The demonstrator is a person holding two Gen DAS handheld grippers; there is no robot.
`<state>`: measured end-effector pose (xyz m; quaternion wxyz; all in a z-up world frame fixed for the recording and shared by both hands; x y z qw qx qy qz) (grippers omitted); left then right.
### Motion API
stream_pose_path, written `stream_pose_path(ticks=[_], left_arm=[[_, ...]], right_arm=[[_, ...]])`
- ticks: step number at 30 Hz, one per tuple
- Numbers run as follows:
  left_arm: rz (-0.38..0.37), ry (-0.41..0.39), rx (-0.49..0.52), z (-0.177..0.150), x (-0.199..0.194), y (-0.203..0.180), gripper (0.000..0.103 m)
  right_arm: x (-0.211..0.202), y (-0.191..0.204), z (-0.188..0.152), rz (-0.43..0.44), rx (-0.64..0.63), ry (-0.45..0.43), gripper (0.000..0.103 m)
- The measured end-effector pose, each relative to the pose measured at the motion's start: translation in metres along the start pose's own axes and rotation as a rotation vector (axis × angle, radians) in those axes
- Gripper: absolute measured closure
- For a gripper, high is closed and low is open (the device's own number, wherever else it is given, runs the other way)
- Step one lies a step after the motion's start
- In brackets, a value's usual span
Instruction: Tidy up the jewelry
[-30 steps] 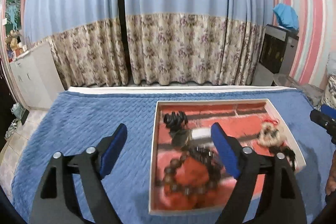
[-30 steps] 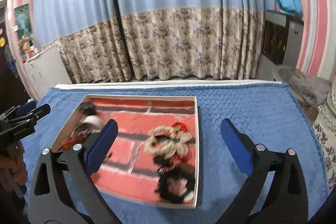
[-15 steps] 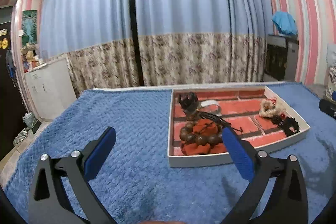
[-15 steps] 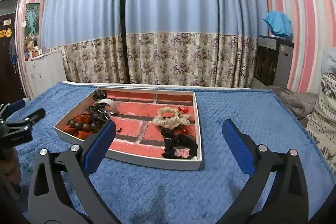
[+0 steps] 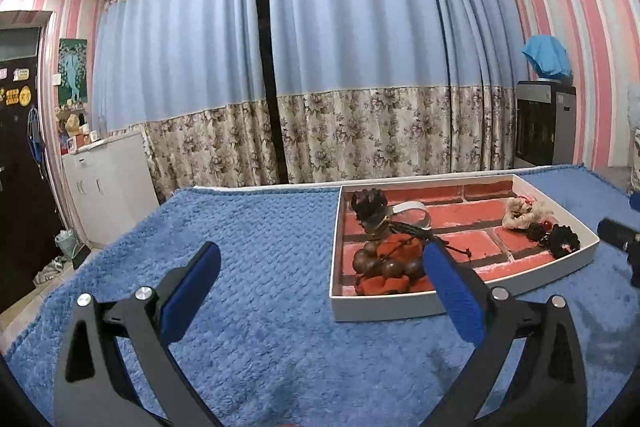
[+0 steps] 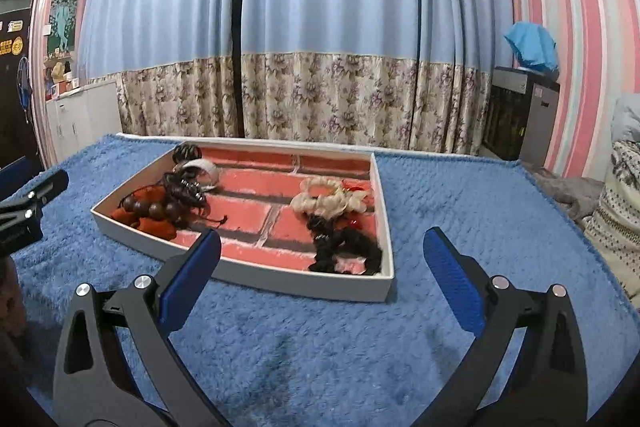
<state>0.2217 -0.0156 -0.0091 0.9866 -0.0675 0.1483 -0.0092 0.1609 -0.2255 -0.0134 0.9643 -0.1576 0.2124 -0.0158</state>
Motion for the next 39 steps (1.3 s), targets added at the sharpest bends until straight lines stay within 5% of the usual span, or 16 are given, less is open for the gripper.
stream_pose_path(ticks=[16, 39], left_arm=[[0.016, 0.001, 0.014, -0.003, 0.001, -0.003, 0.004], [0.01, 0.008, 0.025, -0.004, -0.001, -0.004, 0.004]], right_arm=[[-0.006, -0.009, 0.0, -0.081, 0.031, -0.031, 0.005], [-0.001, -0.006, -0.001, -0.076, 0.03, -0.011, 0.005]])
Point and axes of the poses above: each gripper's, at about its wrist camera, not at the fingertips, and x roughly the way its jaws point, y to its left, z to its top, the point moved 7 cm from there along x, roughly the way its jaws point, and after that the axes turned 14 degrees about -x, right-handed, at the moved point
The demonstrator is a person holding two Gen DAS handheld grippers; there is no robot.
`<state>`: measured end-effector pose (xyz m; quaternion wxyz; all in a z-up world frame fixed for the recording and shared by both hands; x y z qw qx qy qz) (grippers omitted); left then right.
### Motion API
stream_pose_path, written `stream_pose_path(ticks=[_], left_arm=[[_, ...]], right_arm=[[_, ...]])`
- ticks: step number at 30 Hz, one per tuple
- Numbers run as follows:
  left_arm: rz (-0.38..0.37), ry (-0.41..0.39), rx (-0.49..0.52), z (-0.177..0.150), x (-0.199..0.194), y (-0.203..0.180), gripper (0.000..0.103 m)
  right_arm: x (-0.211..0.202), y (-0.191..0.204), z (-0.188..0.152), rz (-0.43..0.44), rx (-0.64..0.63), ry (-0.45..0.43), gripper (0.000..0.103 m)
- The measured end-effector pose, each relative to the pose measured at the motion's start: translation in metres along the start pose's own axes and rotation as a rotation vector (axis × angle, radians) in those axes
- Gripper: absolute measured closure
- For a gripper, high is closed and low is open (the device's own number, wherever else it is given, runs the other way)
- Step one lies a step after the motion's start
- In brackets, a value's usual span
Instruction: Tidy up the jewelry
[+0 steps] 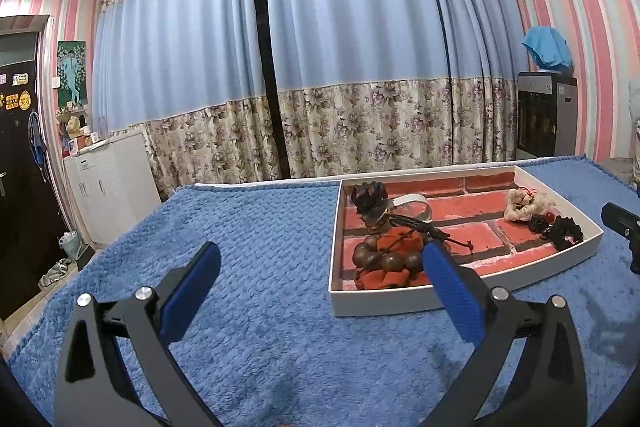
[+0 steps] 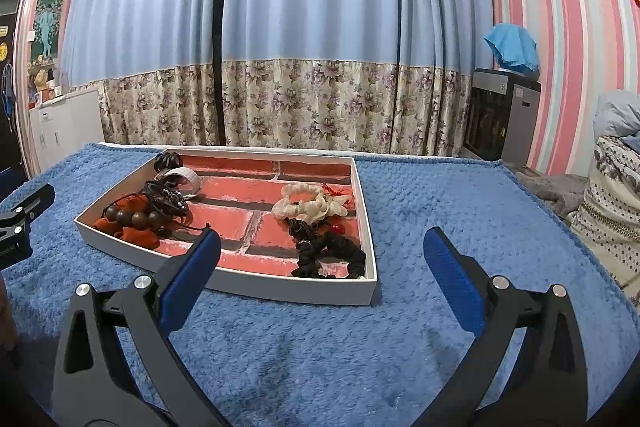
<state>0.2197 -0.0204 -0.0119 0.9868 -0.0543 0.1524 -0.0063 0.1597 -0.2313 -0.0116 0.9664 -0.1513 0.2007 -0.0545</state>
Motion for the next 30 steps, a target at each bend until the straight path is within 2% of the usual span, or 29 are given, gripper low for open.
stream_pose_path(ticks=[30], left_arm=[[0.0, 0.004, -0.001, -0.0006, 0.0001, 0.0, 0.004]], right_arm=[[0.0025, 0.0016, -0.0022, 0.004, 0.003, 0.005, 0.004]])
Point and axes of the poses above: each gripper's, at about its wrist camera, not at the fingertips, and x roughly the way its jaws point, y to its left, z to its top, the point moved 7 cm from there along x, roughly the way its jaws point, and after that the axes turned 14 degrees about -x, right-handed, at the moved point
